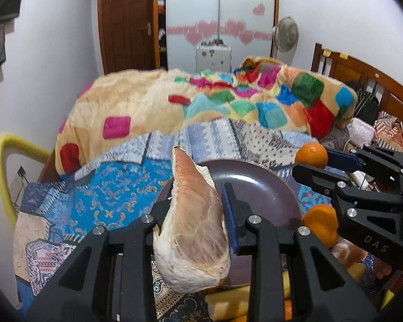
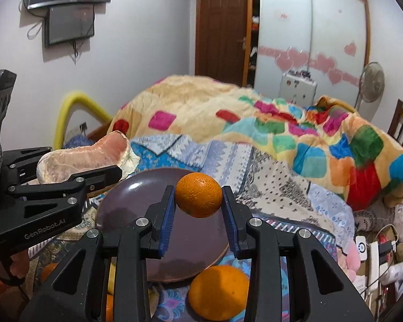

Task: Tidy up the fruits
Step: 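Carry both onto the brown plate and open both tools to release them, then grasp the large orange with the left tool while the right tool grasps a yellow cob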

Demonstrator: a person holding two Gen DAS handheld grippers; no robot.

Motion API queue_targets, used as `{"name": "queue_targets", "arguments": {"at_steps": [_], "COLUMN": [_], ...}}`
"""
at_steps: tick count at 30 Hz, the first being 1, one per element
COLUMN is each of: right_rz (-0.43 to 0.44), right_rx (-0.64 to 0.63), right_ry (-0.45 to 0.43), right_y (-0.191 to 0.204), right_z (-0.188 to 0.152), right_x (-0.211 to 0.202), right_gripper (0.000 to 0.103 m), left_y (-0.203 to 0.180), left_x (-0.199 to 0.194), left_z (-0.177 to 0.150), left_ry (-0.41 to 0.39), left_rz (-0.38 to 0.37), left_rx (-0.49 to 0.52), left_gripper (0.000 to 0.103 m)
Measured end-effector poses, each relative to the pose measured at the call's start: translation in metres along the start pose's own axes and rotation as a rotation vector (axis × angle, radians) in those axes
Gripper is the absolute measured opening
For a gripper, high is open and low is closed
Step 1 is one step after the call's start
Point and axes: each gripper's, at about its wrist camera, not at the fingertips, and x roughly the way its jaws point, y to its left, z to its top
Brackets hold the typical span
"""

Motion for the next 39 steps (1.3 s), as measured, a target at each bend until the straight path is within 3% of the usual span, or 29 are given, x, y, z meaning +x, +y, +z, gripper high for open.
{"name": "queue_targets", "arguments": {"at_steps": [7,9,11,22,25,28,33,39], "right_rz": [0.043,0.094,0.129,0.104,0.101,0.085,0.076,0.048], "right_rx": [-0.014,0.01,0.042,-0.006,-0.011,-0.008,0.004,-0.001], "right_ry": [0.162,0.21,0.255,0.331,0.333,0.31,0.246,0.164], "right_y": [-0.007,-0.01,-0.014,-0.005,-0.003,-0.003,-0.006,-0.006], "right_z": [0.001,0.001,0.001,0.001,0.0,0.0,0.0,-0.008], "right_x": [0.039,0.047,0.056,0.073,0.074,0.068,0.039,-0.009], "right_gripper": [0.031,0.031,0.031,0.031,0.032,0.046,0.047,0.047], "left_y": [0.009,0.01,0.009,0.016,0.023,0.029,0.032,0.029], "left_x": [0.038,0.05,0.055,0.051,0.046,0.037,0.011,-0.032], "left_z": [0.005,0.005,0.008,0.018,0.013,0.008,0.002,-0.008], "left_ry": [0.119,0.153,0.152,0.131,0.134,0.133,0.107,0.044], "left_rz": [-0.027,-0.037,-0.024,-0.03,-0.034,-0.022,-0.012,0.004], "left_rx": [-0.014,-0.014,-0.006,-0.01,-0.038,-0.042,-0.041,-0.036], "left_gripper": [0.031,0.031,0.031,0.032,0.034,0.034,0.038,0.057]}}
